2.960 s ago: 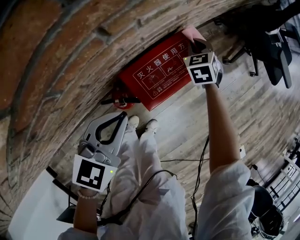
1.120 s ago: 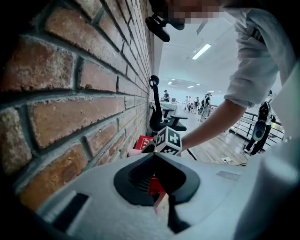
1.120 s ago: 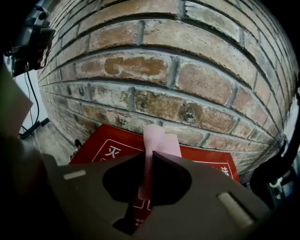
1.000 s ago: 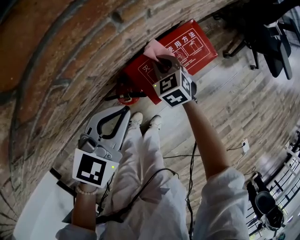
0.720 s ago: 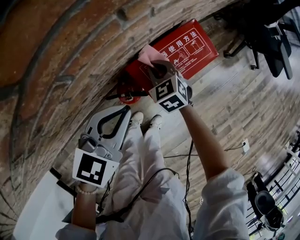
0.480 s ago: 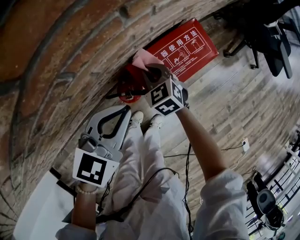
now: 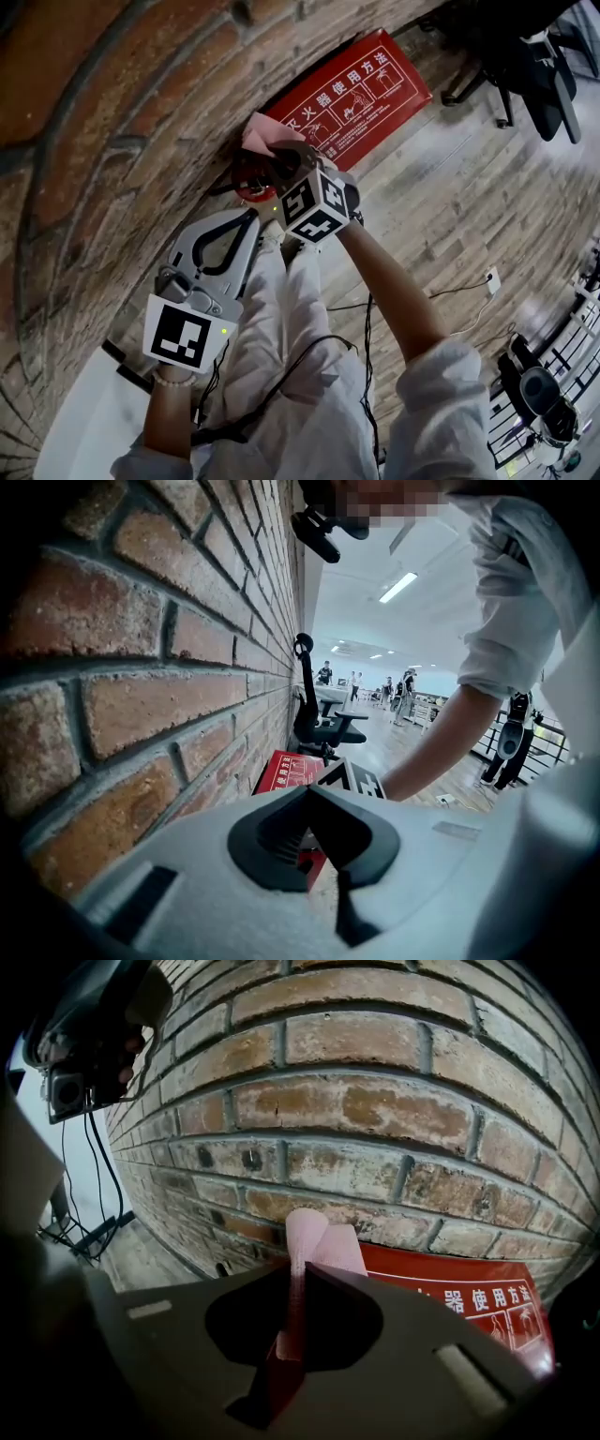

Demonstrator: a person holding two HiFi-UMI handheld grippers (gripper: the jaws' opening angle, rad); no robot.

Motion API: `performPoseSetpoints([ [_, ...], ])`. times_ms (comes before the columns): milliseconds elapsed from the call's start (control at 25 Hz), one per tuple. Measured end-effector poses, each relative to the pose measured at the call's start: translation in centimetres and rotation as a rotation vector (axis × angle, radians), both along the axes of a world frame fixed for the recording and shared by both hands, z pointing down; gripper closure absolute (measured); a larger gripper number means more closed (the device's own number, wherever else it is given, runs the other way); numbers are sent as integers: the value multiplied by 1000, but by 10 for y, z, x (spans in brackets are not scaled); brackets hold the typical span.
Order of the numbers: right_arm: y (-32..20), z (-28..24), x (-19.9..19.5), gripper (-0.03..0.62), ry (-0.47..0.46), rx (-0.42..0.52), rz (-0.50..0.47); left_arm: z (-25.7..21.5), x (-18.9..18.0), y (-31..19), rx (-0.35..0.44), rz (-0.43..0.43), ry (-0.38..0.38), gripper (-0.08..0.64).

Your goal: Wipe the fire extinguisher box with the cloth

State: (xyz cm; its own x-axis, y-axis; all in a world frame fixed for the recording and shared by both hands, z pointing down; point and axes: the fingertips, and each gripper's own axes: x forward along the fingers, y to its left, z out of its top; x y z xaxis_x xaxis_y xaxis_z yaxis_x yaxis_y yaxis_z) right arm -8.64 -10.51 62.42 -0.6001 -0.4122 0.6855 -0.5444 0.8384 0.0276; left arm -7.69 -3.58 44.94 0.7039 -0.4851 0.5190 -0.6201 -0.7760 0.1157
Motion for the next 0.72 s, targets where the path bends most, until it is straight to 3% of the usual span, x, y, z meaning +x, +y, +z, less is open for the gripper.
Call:
performPoseSetpoints([
  [320, 1, -9, 6, 565, -10, 22, 61, -5, -2, 3, 21, 28, 13, 561],
  [720, 13, -74, 50, 565, -90, 59, 283, -49, 11, 6, 53, 57, 42, 561],
])
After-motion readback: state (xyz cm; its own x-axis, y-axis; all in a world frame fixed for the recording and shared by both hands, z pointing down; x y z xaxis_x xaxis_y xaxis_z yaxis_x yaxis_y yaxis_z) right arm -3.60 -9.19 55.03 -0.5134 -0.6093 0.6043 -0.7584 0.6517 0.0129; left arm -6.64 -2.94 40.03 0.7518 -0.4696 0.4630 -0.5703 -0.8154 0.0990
